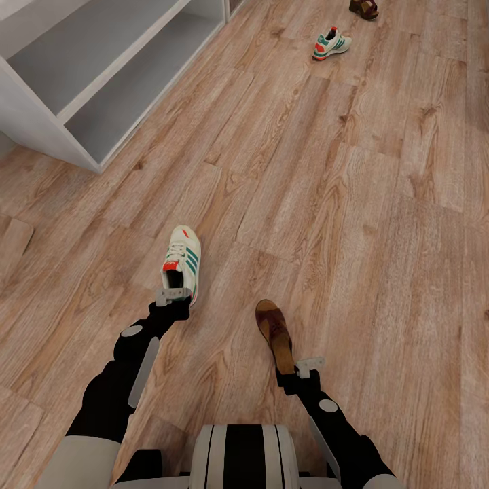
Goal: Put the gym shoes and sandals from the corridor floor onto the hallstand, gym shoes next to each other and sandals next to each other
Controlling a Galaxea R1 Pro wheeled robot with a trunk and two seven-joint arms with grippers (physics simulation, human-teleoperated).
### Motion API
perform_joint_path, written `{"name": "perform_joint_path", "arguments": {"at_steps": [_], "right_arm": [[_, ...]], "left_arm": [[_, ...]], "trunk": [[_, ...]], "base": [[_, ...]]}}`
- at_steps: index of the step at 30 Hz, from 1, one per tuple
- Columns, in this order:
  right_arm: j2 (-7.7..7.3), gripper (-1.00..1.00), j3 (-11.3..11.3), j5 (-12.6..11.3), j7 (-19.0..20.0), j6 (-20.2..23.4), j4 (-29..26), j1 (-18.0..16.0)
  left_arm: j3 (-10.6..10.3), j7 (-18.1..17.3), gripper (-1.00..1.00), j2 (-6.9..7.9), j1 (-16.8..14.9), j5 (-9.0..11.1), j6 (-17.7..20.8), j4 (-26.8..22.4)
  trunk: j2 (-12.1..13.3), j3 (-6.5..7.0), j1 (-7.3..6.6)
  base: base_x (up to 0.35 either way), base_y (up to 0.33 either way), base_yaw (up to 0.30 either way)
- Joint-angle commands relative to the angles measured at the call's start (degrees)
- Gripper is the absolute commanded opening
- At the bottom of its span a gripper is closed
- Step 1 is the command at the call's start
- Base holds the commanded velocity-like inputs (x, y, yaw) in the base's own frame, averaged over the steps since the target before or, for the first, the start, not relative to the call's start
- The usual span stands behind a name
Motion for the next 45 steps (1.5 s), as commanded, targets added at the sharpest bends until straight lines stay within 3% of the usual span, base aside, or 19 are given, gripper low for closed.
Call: {"name": "perform_joint_path", "arguments": {"at_steps": [1, 30, 45], "right_arm": [[-0.01, -1.0, 0.07, -0.34, -0.04, 0.17, -0.06, 0.0], [-0.01, -1.0, 0.09, -0.25, -0.01, 0.13, 0.03, 0.0], [-0.01, -1.0, 0.09, -0.25, -0.01, 0.13, -0.05, 0.0]], "left_arm": [[0.04, 0.03, -1.0, -0.01, 0.01, 0.6, 0.39, -0.04], [0.12, 0.03, -1.0, 0.07, 0.05, 0.64, 0.69, -0.1], [0.1, 0.03, -1.0, 0.07, 0.05, 0.64, 0.69, -0.19]], "trunk": [[-0.01, -0.03, -0.01], [-0.01, -0.03, -0.01], [0.04, 0.86, -0.11]], "base": [[0.0, 0.0, 0.0], [0.0, 0.0, 0.0], [0.0, 0.0, 0.0]]}}
